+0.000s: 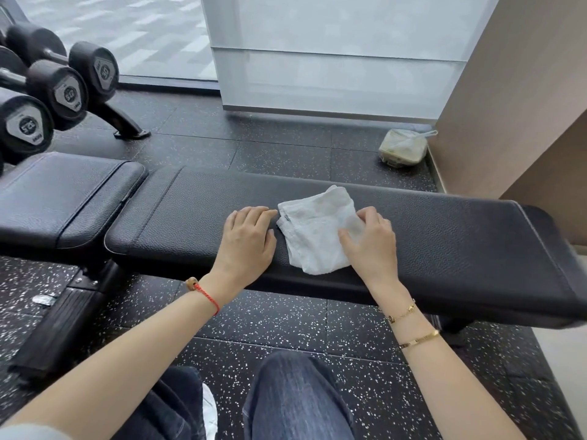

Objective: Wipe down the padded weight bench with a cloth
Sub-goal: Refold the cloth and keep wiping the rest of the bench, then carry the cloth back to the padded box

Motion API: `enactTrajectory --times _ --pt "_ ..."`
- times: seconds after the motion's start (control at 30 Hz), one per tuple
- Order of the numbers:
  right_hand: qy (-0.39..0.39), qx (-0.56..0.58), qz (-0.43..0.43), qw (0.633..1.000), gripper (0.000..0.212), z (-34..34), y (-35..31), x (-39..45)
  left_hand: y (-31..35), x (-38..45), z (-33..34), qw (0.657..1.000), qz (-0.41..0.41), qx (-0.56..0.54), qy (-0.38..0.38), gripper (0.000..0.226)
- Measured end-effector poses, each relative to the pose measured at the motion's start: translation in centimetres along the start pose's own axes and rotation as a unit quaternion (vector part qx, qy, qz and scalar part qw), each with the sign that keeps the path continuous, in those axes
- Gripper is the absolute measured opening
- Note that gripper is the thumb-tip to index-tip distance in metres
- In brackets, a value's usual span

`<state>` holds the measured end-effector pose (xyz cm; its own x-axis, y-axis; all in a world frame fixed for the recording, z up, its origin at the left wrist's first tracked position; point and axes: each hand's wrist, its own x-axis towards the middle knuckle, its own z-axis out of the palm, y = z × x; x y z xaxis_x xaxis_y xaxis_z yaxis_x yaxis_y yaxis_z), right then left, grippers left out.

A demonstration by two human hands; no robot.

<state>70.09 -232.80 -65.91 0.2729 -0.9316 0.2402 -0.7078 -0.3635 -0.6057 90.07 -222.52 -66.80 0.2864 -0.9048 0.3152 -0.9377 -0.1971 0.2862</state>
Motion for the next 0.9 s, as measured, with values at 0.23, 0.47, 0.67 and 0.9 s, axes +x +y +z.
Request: enactTrajectory --times 0.23,0.47,0.67,0.9 --pt "-0.055 0.141 0.072 0.986 0.017 -0.2 -2.2 1.0 -1.3 0.5 -1.1 1.0 0.004 -0.011 -0.002 0.036" --pt "-0.139 0.361 0.177 0.905 0.01 1.2 -4.4 2.0 -3.9 1.7 -2.8 0.999 -0.011 -0.039 0.018 0.032" --pt "-0.156 0.44 0.224 0.855 0.025 2.7 -8.2 3.7 -6.5 2.9 -4.4 0.996 -0.071 -0.056 -0.011 0.03" --pt "-0.194 0.421 0.25 0.85 0.022 -1.7 -15.5 5.1 -6.5 4.2 -13.5 0.987 -0.129 -0.076 -0.058 0.029"
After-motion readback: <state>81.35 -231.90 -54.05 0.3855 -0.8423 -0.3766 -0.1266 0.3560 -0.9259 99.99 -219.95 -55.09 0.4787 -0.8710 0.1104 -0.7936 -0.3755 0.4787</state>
